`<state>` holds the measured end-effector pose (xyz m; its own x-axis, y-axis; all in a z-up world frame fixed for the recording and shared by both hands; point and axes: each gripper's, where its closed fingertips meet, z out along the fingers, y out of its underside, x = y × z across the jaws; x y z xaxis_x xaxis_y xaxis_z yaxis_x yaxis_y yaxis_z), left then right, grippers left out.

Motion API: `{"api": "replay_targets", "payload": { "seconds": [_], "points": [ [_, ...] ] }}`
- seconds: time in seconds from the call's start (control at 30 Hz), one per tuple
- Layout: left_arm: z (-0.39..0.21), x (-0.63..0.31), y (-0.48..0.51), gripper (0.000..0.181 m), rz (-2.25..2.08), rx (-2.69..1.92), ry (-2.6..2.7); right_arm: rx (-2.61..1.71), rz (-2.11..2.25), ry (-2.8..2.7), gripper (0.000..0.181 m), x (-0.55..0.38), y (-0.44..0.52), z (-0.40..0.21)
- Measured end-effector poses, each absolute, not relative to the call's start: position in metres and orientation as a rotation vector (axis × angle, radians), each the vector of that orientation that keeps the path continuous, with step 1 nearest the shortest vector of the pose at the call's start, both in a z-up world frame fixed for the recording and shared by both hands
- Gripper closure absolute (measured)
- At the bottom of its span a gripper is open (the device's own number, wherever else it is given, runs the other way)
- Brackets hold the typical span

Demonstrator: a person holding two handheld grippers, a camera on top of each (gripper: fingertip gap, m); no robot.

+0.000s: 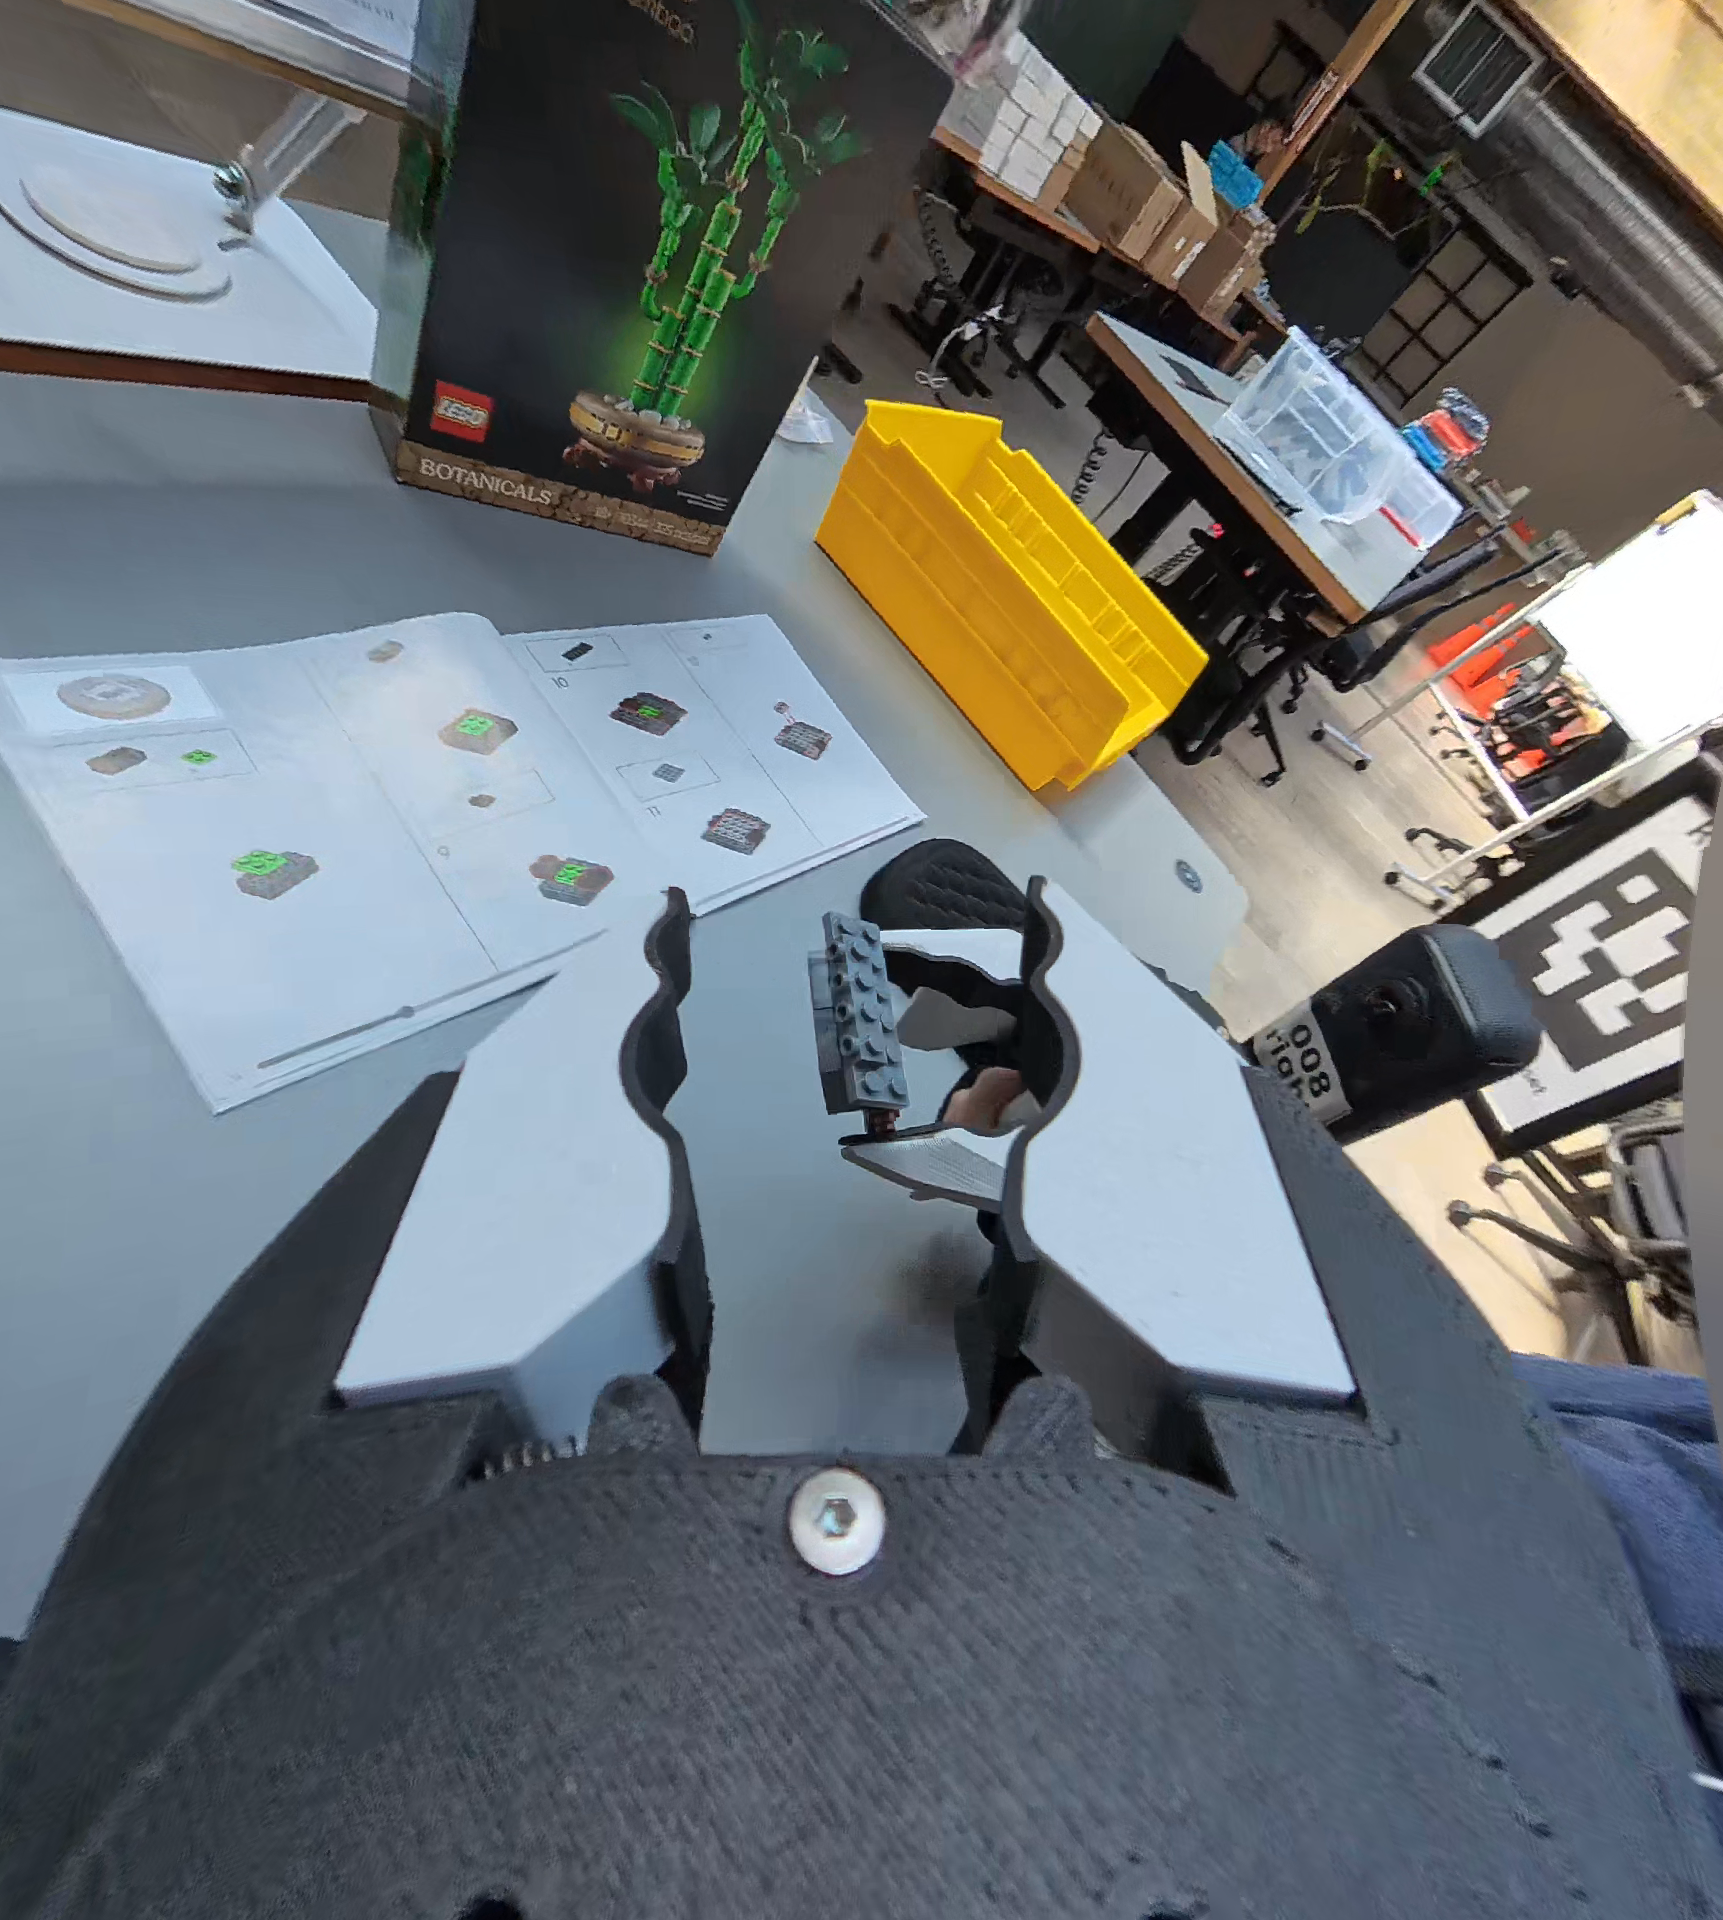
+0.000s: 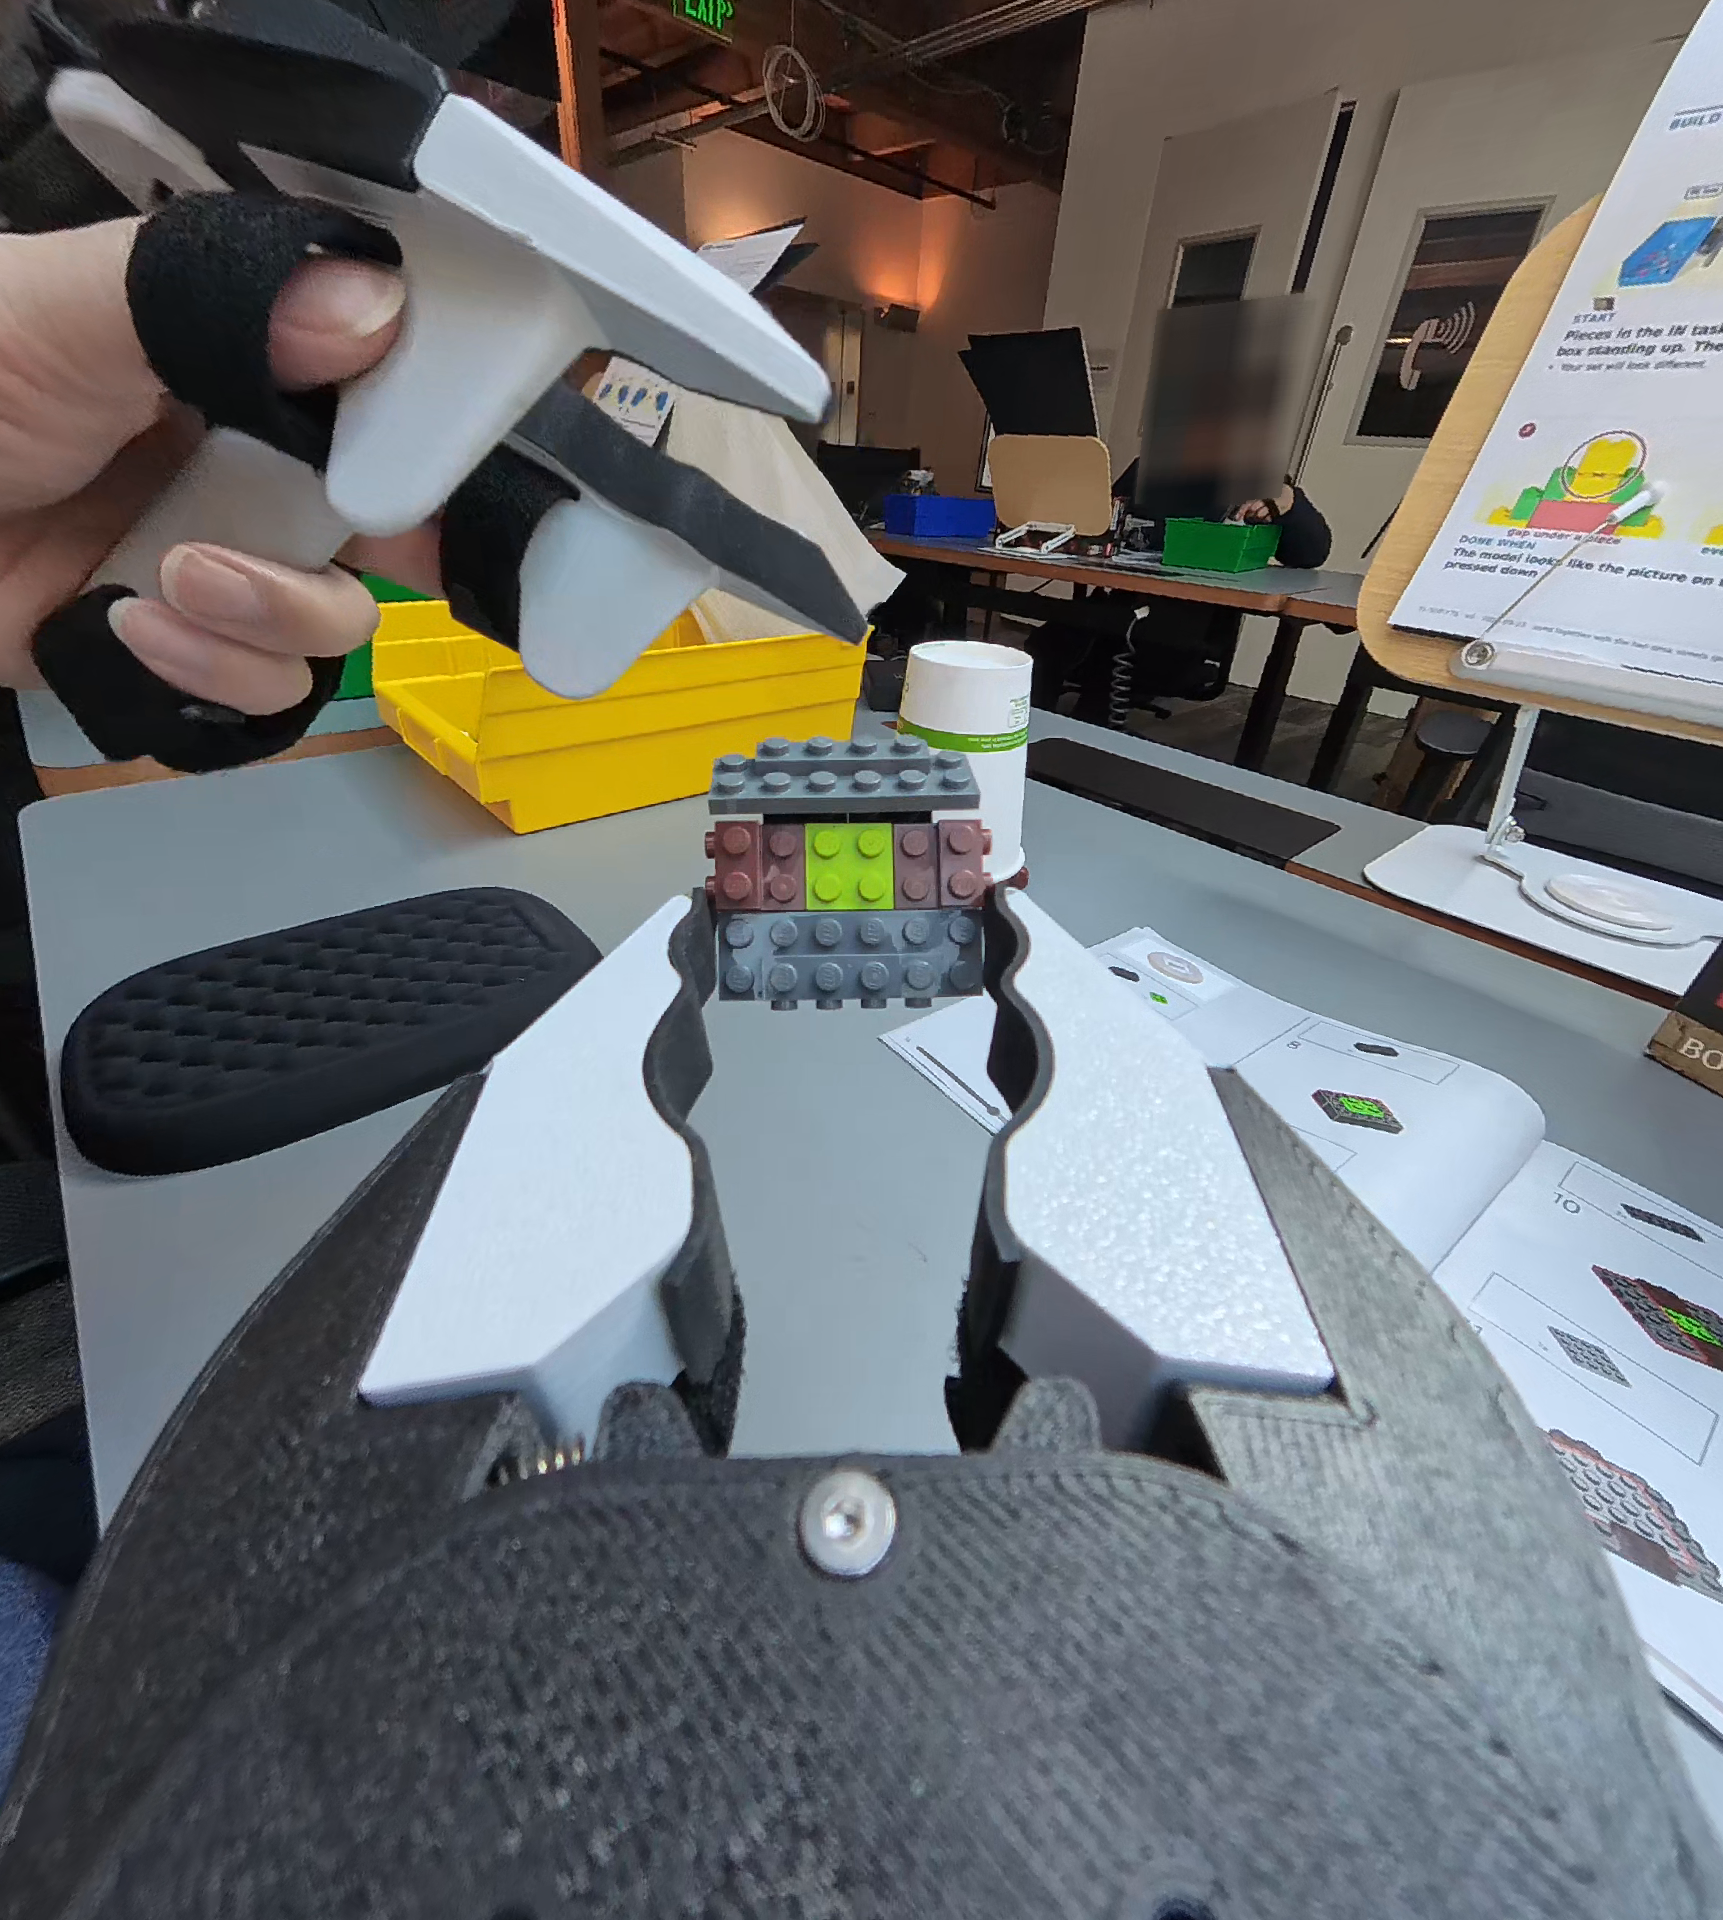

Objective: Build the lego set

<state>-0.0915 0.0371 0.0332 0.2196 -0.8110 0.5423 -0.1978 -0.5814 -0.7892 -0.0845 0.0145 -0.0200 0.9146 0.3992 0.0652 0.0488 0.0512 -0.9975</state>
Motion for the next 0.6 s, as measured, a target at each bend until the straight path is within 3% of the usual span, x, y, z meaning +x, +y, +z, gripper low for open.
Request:
{"api": "replay_targets", "payload": {
  "seconds": [0.17, 0.6],
  "points": [
    [0.035, -0.11, 0.029, 0.121, -1.801, -1.878, 0.862, -1.496, 0.274, -0.377, 0.13, -0.084, 0.009, -0.014],
    [0.003, -0.093, 0.012, 0.129, -1.679, -1.834, 0.799, -1.498, 0.212, -0.383, 0.13, -0.089, 0.011, -0.008]
  ]
}}
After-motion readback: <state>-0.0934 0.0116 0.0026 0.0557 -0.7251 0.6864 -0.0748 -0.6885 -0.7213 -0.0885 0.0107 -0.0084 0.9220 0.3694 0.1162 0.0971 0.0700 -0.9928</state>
